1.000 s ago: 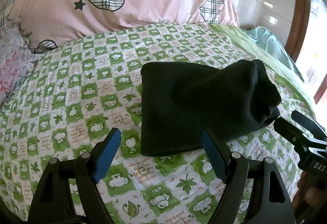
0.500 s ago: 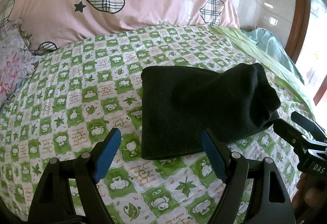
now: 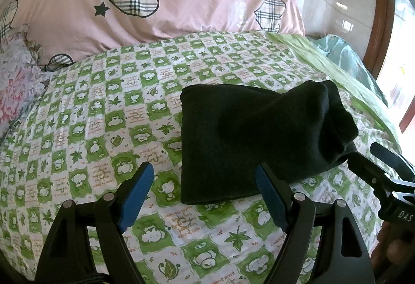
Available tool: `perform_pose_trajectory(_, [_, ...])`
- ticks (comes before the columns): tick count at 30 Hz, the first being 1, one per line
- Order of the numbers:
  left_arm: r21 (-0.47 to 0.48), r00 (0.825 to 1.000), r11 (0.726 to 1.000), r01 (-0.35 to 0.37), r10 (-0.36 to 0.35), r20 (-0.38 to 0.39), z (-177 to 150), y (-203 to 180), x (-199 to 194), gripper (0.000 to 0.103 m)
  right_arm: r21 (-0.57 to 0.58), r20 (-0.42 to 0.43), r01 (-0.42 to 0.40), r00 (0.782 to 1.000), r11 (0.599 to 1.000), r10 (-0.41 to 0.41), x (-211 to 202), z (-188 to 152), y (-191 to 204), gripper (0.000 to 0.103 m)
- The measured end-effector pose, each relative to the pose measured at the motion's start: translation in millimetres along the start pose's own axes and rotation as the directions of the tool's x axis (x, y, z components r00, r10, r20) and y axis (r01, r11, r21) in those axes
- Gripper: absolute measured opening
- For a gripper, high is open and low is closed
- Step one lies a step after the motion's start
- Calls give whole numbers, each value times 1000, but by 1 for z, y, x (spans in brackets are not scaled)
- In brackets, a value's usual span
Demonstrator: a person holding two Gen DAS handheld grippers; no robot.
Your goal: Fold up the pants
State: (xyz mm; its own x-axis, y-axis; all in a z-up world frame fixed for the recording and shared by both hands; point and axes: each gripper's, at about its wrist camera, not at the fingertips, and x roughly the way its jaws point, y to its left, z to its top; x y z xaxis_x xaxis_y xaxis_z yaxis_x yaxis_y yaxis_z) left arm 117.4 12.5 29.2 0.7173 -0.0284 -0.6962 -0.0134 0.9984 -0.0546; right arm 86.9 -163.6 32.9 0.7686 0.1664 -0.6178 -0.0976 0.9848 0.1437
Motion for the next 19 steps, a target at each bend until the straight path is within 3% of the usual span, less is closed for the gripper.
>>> perform_pose_trajectory(19, [9,1000,1000,2,-2,-2,6,-6,1,81,15,4,-8,1000,1000,7,0,3,-1,99])
